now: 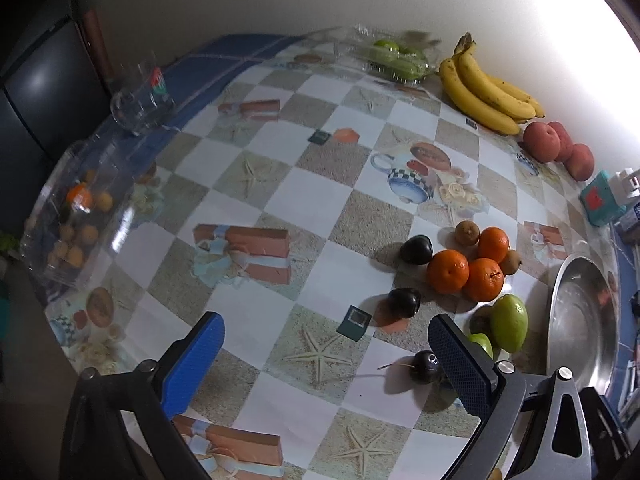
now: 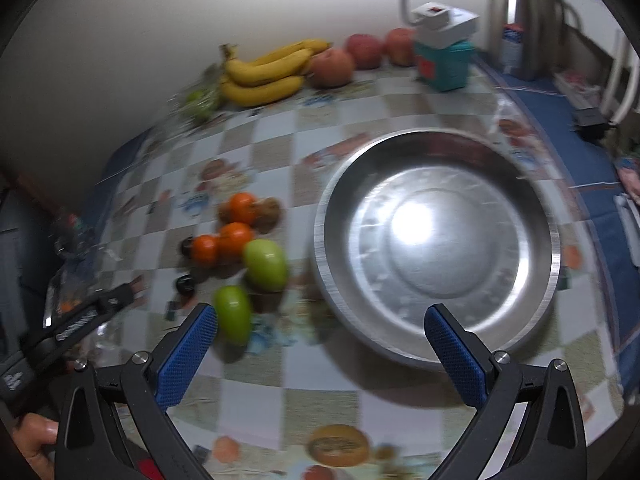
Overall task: Organize fruits
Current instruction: 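Grasp the small green fruit with the right tool while the left tool grasps a dark cherry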
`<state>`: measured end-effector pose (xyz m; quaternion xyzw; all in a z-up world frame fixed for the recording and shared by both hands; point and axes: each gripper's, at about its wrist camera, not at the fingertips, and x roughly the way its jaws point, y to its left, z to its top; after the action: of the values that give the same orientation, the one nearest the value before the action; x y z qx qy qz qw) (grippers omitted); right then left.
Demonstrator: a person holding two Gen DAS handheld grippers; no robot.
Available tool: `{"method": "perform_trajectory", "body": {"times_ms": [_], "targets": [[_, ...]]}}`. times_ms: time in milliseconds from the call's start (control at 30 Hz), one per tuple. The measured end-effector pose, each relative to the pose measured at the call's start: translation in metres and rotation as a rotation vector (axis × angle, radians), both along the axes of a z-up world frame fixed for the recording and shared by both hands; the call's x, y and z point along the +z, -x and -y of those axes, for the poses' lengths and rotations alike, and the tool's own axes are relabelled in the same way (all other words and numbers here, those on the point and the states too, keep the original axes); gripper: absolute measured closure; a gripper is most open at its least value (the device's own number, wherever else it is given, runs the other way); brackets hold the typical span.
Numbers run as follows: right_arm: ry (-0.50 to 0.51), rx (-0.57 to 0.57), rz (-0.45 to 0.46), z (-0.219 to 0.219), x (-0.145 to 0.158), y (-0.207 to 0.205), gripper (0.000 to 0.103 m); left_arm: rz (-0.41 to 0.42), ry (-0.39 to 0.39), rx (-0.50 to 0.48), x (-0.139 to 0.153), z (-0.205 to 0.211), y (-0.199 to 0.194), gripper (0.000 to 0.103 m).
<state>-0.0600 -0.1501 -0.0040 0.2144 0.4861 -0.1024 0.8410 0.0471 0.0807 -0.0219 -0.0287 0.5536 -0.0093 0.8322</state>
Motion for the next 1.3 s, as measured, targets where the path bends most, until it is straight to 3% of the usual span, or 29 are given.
{"method": "perform_trajectory", "body": {"times_ms": [300,367,500,700,1133,1300], "targets": [[0.0,0.056,-0.045,-0.024,-0.011,-0.03,0.001,-0.113,0.075,0.007,-0.025,0.001,-0.01,0.01],[-0.003,0.075,-0.063,-0.028,-0.016,-0.035,0.005,-0.139,0.107,0.012,-0.03,0.0,-0.012,0.013],[-0.013,0.101,-0.104,-0.036,-0.028,-0.044,0.026,-0.174,0.143,0.01,-0.037,0.003,-0.014,0.021],[-0.057,0.139,-0.15,-0.047,-0.045,-0.055,0.044,-0.219,0.222,-0.012,-0.043,0.01,-0.017,0.032],[-0.064,0.213,-0.195,-0.07,-0.065,-0.072,0.059,-0.237,0.238,-0.045,-0.046,0.019,-0.018,0.044],[-0.067,0.226,-0.192,-0.073,-0.066,-0.074,0.065,-0.23,0.246,-0.048,-0.045,0.02,-0.018,0.044]]}}
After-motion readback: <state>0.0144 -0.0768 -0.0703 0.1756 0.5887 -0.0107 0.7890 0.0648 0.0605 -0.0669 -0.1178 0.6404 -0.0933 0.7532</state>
